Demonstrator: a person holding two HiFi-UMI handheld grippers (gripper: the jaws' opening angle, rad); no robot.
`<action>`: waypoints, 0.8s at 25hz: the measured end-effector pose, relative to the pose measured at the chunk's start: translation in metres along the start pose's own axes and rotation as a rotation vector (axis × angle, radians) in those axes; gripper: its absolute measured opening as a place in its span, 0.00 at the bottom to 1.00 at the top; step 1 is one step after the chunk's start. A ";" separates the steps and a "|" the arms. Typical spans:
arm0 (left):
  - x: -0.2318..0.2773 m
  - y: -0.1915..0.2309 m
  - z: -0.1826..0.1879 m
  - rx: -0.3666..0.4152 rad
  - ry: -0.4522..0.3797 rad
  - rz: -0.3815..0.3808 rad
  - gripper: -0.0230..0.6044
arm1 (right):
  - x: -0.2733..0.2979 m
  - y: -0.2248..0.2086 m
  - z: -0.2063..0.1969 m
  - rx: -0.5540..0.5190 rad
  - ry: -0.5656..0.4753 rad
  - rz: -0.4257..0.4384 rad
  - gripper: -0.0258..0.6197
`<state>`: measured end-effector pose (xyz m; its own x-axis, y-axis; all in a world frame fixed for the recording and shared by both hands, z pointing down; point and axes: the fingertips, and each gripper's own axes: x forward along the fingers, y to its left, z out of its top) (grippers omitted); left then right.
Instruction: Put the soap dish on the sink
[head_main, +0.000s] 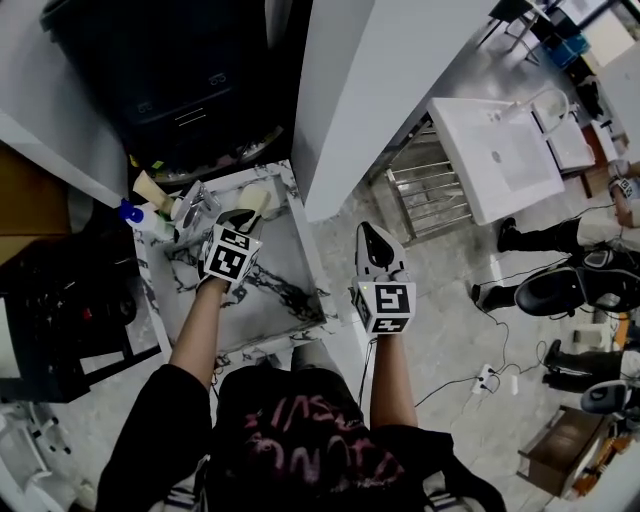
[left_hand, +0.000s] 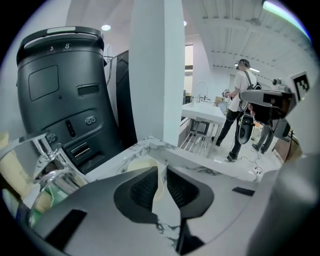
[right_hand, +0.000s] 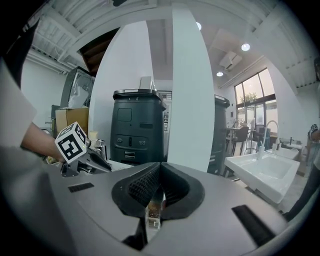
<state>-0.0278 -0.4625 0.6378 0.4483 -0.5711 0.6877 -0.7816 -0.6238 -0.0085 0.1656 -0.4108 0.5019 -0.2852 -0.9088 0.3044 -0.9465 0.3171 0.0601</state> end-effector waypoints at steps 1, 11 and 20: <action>-0.006 -0.001 0.002 -0.006 -0.015 0.004 0.14 | -0.002 0.002 0.003 0.003 -0.007 0.001 0.06; -0.060 -0.005 0.023 0.019 -0.135 0.049 0.07 | -0.020 0.033 0.027 0.006 -0.076 -0.008 0.06; -0.136 -0.002 0.059 0.030 -0.320 0.098 0.06 | -0.038 0.056 0.047 0.001 -0.126 -0.025 0.06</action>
<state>-0.0617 -0.4148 0.5012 0.4889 -0.7645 0.4201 -0.8166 -0.5705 -0.0878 0.1168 -0.3711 0.4484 -0.2785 -0.9432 0.1811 -0.9536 0.2940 0.0648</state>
